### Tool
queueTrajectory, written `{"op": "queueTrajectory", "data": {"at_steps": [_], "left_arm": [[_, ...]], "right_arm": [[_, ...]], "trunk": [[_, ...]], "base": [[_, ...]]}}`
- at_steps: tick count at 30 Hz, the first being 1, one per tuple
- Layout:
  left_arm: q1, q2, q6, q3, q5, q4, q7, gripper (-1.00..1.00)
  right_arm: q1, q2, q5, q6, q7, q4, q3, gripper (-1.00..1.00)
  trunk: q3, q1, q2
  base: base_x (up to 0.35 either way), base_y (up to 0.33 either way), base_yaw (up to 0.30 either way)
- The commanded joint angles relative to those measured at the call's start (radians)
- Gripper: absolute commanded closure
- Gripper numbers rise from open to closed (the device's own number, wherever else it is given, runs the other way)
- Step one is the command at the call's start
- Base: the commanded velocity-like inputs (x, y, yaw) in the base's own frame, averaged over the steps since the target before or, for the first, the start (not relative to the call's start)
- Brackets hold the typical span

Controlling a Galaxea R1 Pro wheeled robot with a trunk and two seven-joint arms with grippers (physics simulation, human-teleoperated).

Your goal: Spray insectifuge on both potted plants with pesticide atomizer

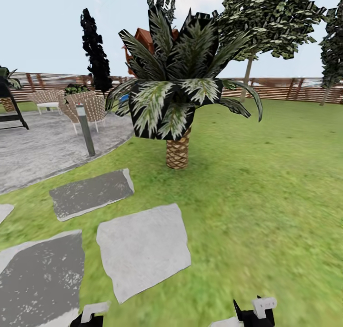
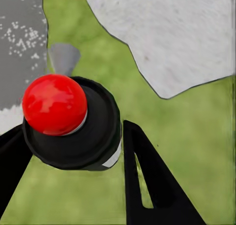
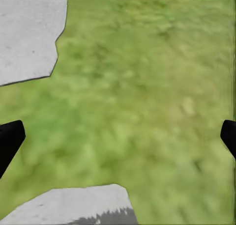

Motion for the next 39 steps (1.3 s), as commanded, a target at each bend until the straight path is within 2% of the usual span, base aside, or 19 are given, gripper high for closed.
{"op": "queueTrajectory", "data": {"at_steps": [1,14,24,39], "left_arm": [[-0.001,0.0,-0.004,0.005,-0.011,0.001,0.004,1.0],[-0.001,0.0,-0.004,0.005,-0.01,0.001,0.004,1.0],[-0.001,-0.001,-0.001,0.005,-0.002,0.0,0.004,1.0],[-0.001,-0.002,-0.001,0.005,-0.002,0.0,0.004,1.0]], "right_arm": [[-0.001,0.0,-0.011,-0.003,0.008,0.001,0.004,-1.0],[-0.001,0.0,-0.011,-0.003,0.008,0.001,0.004,-1.0],[-0.001,0.0,-0.011,-0.003,0.008,0.001,0.004,-1.0],[-0.001,0.0,-0.011,-0.003,0.008,0.001,0.004,-1.0]], "trunk": [[-0.001,0.0,0.0],[-0.001,0.0,0.0],[-0.001,0.0,0.0],[-0.001,0.0,0.0]], "base": [[0.34,0.0,-0.261],[0.306,-0.111,-0.25],[0.123,-0.038,-0.247],[0.278,-0.207,-0.245]]}}
